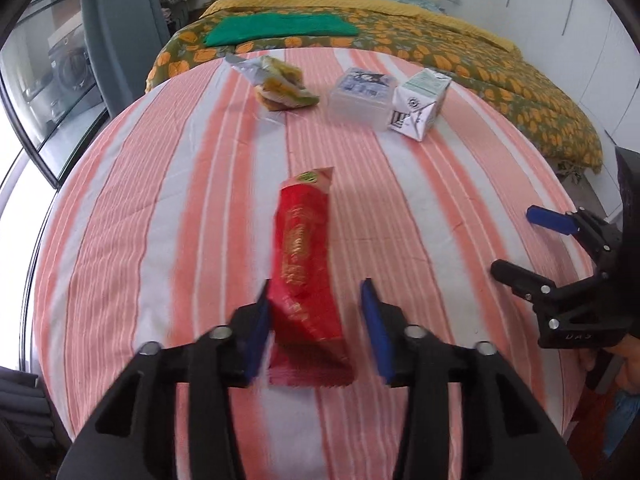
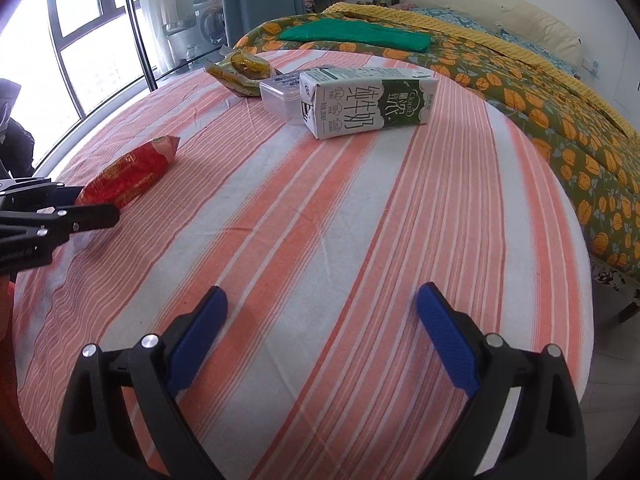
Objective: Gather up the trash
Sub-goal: 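Grasp the red snack wrapper with left tool while right tool grasps milk carton, then lift the red wrapper with left tool while right tool lifts the milk carton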
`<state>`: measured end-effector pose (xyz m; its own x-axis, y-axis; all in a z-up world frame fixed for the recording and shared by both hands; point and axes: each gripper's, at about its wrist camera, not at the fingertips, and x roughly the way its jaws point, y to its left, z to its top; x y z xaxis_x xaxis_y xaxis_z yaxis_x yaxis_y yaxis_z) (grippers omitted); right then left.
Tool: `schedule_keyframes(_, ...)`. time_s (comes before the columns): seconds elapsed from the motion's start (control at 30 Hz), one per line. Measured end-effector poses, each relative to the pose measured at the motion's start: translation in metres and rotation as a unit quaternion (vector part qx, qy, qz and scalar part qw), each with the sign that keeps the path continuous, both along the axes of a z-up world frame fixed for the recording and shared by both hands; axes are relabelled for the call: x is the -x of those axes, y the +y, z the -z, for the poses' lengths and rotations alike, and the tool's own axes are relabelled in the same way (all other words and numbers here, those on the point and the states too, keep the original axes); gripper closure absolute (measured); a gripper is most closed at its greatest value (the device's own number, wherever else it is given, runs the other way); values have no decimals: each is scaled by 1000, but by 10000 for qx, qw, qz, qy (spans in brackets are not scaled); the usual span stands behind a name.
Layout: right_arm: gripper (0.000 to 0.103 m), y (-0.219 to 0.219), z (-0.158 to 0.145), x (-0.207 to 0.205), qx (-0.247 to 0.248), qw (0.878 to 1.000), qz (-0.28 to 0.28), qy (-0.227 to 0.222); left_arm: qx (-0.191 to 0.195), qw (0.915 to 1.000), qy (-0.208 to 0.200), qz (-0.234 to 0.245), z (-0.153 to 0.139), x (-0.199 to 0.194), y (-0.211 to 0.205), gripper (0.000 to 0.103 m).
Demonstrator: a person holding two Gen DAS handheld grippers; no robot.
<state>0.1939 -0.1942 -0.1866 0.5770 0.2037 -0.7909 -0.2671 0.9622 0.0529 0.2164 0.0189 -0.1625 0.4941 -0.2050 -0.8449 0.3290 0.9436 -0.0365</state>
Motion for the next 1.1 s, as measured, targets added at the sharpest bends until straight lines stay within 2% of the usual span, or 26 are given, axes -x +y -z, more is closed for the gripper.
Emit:
schedule_keyframes(0.07, 10, -1, 0, 0, 0, 10000, 49, -2, -49, 9999, -143, 35, 1, -2, -3, 40)
schedule_keyframes(0.13, 10, -2, 0, 0, -13, 10000, 66, 6, -117, 9996, -242, -8, 5, -6, -4, 37)
schedule_keyframes(0.27, 10, -3, -1, 3, 51, 9998, 200, -8, 44, 9998, -157, -117, 9, -12, 4, 33)
schedule_keyframes(0.37, 10, -8, -10, -5, -220, 9983, 547, -16, -29, 9996, -134, -260, 10, -11, 10, 28)
schedule_keyframes(0.5, 10, -2, -39, -45, -649, 9931, 966, -120, 209, 9990, -30, -401, 9, -14, 19, 27)
schedule_keyframes(0.63, 10, 24, -62, -94, -477, 9913, 1181, -338, 211, 9986, -14, -490, 10, -16, 21, 27)
schedule_keyframes(0.8, 10, 38, -57, -135, -217, 9871, 1568, -261, 274, 9982, 0, -541, 10, -17, 24, 27)
schedule_keyframes(0.87, 10, 31, -50, -148, -342, 9833, 1785, -116, 298, 9980, 3, -554, 10, -18, 25, 27)
schedule_keyframes(0.9, 12, 27, -48, -151, -443, 9821, 1829, -50, 321, 9979, 6, -563, 10, -19, 25, 27)
schedule_keyframes(0.93, 20, 21, -44, -153, -679, 9801, 1865, 99, 344, 9978, 11, -567, 10, -20, 26, 27)
schedule_keyframes(0.97, 44, 17, -41, -154, -830, 9791, 1846, 206, 364, 9977, 16, -577, 10, -20, 27, 27)
schedule_keyframes(1.0, 54, 13, -39, -152, -962, 9788, 1784, 290, 380, 9976, 21, -585, 9, -21, 27, 27)
schedule_keyframes(1.1, 58, 5, -44, -135, -995, 9841, 1450, 256, 425, 9973, 34, -595, 9, -22, 28, 27)
